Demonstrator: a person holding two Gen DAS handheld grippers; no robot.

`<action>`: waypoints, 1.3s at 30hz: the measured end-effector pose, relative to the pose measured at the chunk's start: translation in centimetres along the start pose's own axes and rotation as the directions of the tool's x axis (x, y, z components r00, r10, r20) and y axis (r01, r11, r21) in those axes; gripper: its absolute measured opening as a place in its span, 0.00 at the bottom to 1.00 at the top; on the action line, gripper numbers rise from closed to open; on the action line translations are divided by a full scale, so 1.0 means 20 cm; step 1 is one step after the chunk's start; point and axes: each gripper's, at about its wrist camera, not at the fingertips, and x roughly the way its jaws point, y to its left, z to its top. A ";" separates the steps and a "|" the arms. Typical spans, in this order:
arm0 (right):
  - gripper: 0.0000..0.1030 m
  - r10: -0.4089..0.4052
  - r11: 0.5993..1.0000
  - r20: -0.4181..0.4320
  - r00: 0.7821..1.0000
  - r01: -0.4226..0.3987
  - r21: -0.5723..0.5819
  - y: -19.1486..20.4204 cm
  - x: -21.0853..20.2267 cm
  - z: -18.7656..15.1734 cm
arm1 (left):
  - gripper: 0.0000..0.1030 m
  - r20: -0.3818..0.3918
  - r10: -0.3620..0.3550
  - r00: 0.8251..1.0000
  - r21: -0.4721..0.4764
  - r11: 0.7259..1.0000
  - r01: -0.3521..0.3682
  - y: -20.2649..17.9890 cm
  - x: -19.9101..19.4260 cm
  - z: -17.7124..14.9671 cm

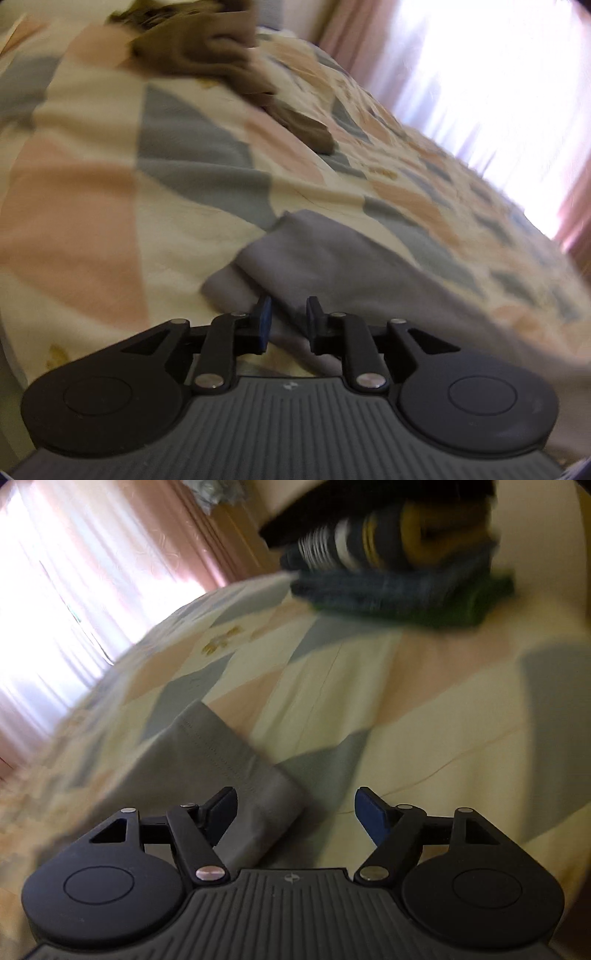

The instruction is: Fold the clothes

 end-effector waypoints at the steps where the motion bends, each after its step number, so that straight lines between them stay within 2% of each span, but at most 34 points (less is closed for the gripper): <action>1: 0.70 -0.015 0.999 0.026 1.000 0.016 -0.041 0.04 -0.04 -0.02 | 0.15 -0.005 -0.014 1.000 -0.021 1.000 0.013 0.02 -0.01 0.02; 3: 0.66 0.023 0.992 0.063 0.998 -0.015 -0.127 0.13 -0.13 -0.09 | 0.17 -0.020 -0.037 0.999 -0.068 0.997 0.036 0.04 0.00 0.05; 4: 0.58 0.051 0.981 0.071 0.996 -0.036 -0.190 0.19 -0.17 -0.14 | 0.19 -0.032 -0.047 0.998 -0.094 0.995 0.044 0.05 0.02 0.07; 5: 0.57 0.085 0.960 0.074 0.994 -0.062 -0.273 0.28 -0.20 -0.20 | 0.20 -0.048 -0.058 0.997 -0.123 0.991 0.052 0.07 0.04 0.09; 6: 0.55 0.125 0.929 0.069 0.990 -0.092 -0.358 0.37 -0.24 -0.26 | 0.21 -0.062 -0.063 0.996 -0.145 0.988 0.054 0.08 0.06 0.09; 7: 0.49 0.179 0.884 0.050 0.983 -0.138 -0.446 0.48 -0.27 -0.34 | 0.20 -0.074 -0.067 0.995 -0.165 0.985 0.054 0.09 0.09 0.10; 8: 0.48 0.239 0.827 0.022 0.971 -0.192 -0.529 0.59 -0.31 -0.43 | 0.20 -0.087 -0.072 0.994 -0.185 0.981 0.055 0.10 0.11 0.10; 9: 0.44 0.297 0.758 -0.019 0.955 -0.248 -0.603 0.71 -0.35 -0.52 | 0.20 -0.089 -0.074 0.993 -0.191 0.980 0.056 0.10 0.12 0.10; 10: 0.42 0.355 0.673 -0.066 0.933 -0.304 -0.674 0.83 -0.39 -0.62 | 0.20 -0.088 -0.075 0.993 -0.193 0.979 0.057 0.10 0.12 0.10; 11: 0.41 0.408 0.576 -0.119 0.905 -0.356 -0.736 0.95 -0.44 -0.73 | 0.21 -0.085 -0.079 0.993 -0.195 0.979 0.061 0.10 0.13 0.10; 12: 0.37 0.454 0.469 -0.170 0.875 -0.397 -0.789 1.07 -0.49 -0.85 | 0.20 -0.085 -0.082 0.993 -0.196 0.979 0.064 0.10 0.13 0.10; 14: 0.34 0.522 0.246 -0.260 0.813 -0.435 -0.866 1.30 -0.59 -1.08 | 0.20 -0.087 -0.087 0.992 -0.198 0.978 0.069 0.11 0.13 0.10; 16: 0.32 0.564 0.070 -0.322 0.760 -0.432 -0.899 1.47 -0.67 -1.28 | 0.20 -0.089 -0.093 0.992 -0.200 0.977 0.073 0.11 0.14 0.11; 18: 0.31 0.592 -0.070 -0.363 0.720 -0.403 -0.913 1.61 -0.74 -1.45 | 0.22 -0.091 -0.099 0.991 -0.200 0.977 0.079 0.12 0.14 0.11; 21: 0.30 0.601 -0.206 -0.402 0.691 -0.352 -0.913 1.77 -0.77 -1.64 | 0.22 -0.094 -0.110 0.989 -0.204 0.975 0.089 0.13 0.15 0.11; 24: 0.28 0.574 -0.282 -0.431 0.696 -0.327 -0.902 1.86 -0.74 -1.75 | 0.22 -0.093 -0.120 0.988 -0.206 0.974 0.099 0.13 0.16 0.11; 26: 0.26 0.555 -0.316 -0.435 0.709 -0.304 -0.899 1.88 -0.71 -1.81 | 0.20 -0.094 -0.124 0.988 -0.192 0.976 0.104 0.13 0.17 0.11; 27: 0.22 0.545 -0.329 -0.436 0.716 -0.296 -0.897 1.89 -0.68 -1.82 | 0.19 -0.094 -0.123 0.988 -0.184 0.977 0.104 0.12 0.17 0.11; 29: 0.03 0.525 -0.355 -0.441 0.728 -0.283 -0.891 1.90 -0.65 -1.86 | 0.03 -0.090 -0.124 0.988 -0.169 0.980 0.108 0.12 0.17 0.12; 30: 0.00 0.522 -0.364 -0.442 0.729 -0.278 -0.889 1.90 -0.64 -1.87 | 0.00 -0.075 -0.125 0.989 -0.162 0.980 0.111 0.12 0.15 0.12; 36: 0.00 0.603 -0.321 -0.423 0.676 -0.281 -0.905 1.87 -0.72 -1.80 | 0.00 0.059 -0.137 0.989 -0.070 0.987 0.141 0.09 -0.03 0.11; 38: 0.00 0.601 -0.321 -0.435 0.670 -0.296 -0.900 1.86 -0.74 -1.78 | 0.00 0.064 -0.119 0.991 -0.037 0.992 0.121 0.09 -0.05 0.08; 39: 0.00 0.589 -0.327 -0.444 0.675 -0.303 -0.895 1.86 -0.73 -1.79 | 0.00 0.047 -0.107 0.993 -0.043 0.993 0.109 0.10 -0.02 0.06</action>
